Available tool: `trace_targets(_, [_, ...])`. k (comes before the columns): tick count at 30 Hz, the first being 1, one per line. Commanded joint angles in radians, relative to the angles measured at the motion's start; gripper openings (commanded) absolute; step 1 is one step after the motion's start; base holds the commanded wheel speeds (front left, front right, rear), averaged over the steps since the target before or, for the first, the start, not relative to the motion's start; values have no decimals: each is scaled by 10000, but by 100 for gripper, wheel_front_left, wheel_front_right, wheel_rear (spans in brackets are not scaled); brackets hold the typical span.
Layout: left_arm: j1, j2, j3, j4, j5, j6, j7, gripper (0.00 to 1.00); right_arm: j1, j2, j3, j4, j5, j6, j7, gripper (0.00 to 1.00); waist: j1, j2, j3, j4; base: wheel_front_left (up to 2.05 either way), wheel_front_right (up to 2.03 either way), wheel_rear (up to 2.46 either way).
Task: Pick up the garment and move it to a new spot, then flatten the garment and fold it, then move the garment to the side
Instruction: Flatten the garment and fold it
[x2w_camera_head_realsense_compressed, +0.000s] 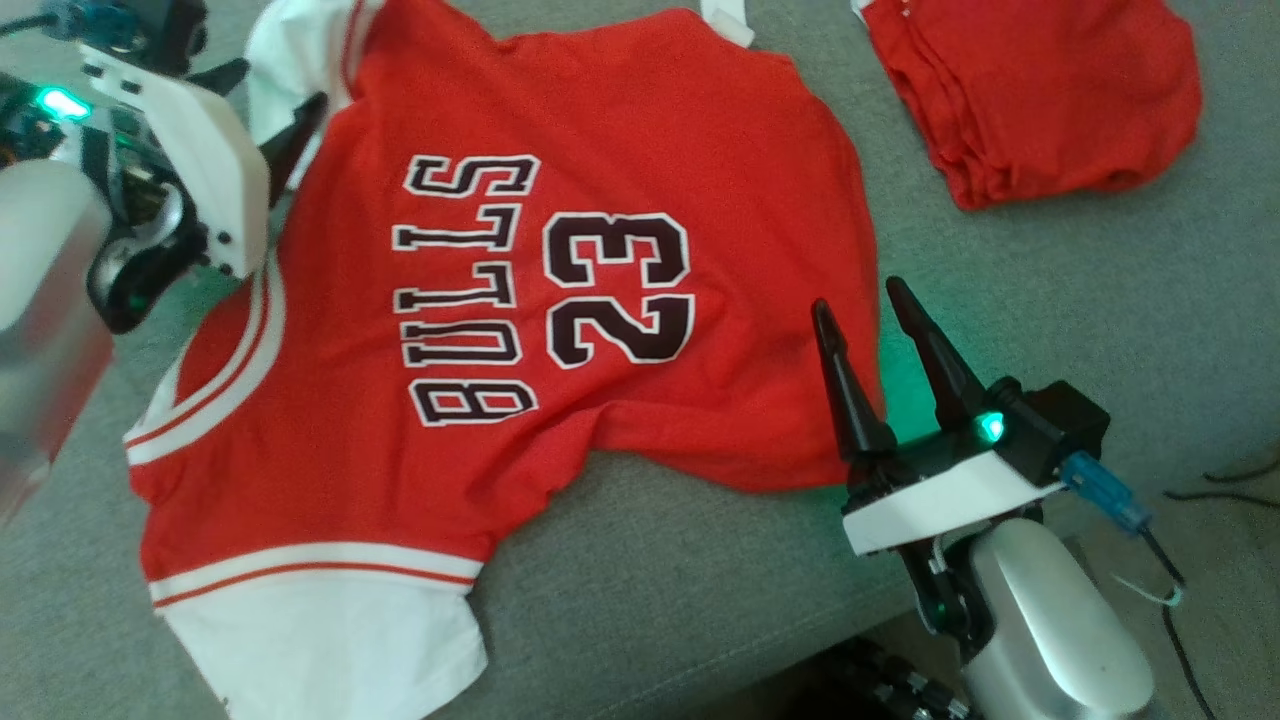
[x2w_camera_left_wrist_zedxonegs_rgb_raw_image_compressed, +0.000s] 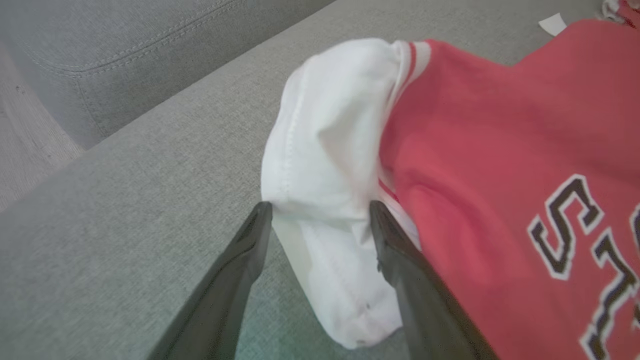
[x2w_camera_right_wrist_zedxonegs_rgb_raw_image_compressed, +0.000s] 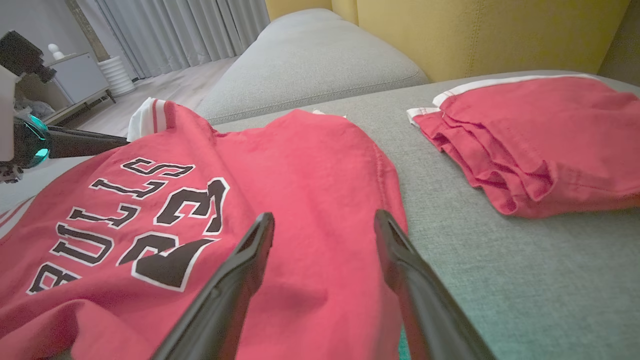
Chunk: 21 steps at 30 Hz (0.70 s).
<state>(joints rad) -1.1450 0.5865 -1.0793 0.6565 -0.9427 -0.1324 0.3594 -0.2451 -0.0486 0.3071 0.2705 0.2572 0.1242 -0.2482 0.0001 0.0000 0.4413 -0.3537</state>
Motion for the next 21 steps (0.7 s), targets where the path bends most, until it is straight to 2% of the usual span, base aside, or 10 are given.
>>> trace_targets(1, [-684, 291, 256, 8, -111, 19, 6, 100, -221, -16, 201, -270, 110, 65, -129, 100, -1, 0, 138, -155, 0, 0, 0])
trace_targets(5, [-877, 217, -15, 291, -366, 18, 38, 100, -239, -16, 227, -329, 182, 65, -132, 100, -1, 0, 249, -298, 0, 0, 0])
trace_targets(6, [-906, 201, -70, 335, -469, 18, 67, 75, -238, -16, 226, -343, 198, 65, -133, 100, -1, 0, 269, -325, 0, 0, 0])
trace_targets(7, [-942, 191, -123, 374, -546, 18, 71, 19, -235, -16, 220, -358, 217, 65, -133, 100, -1, 0, 286, -346, 0, 0, 0])
trace_targets(8, [-980, 190, -186, 409, -607, 18, 85, 0, -231, -16, 214, -374, 231, 65, -133, 100, -1, 0, 303, -362, 0, 0, 0])
trace_targets(11, [-1182, 277, -404, 544, -564, 18, -36, 0, -221, -16, 196, -411, 257, 65, -134, 100, -1, 0, 344, -389, 0, 0, 0])
trace_targets(15, [-1628, 372, -481, 1152, -46, 42, -860, 0, -212, -16, 163, -415, 250, 65, -134, 100, -1, 0, 329, -382, 0, 0, 0])
trace_targets(21, [-2251, 264, -356, 2219, 579, 528, -2270, 0, -208, -16, 193, -390, 182, 65, -135, 100, -1, 0, 200, -298, 0, 0, 0])
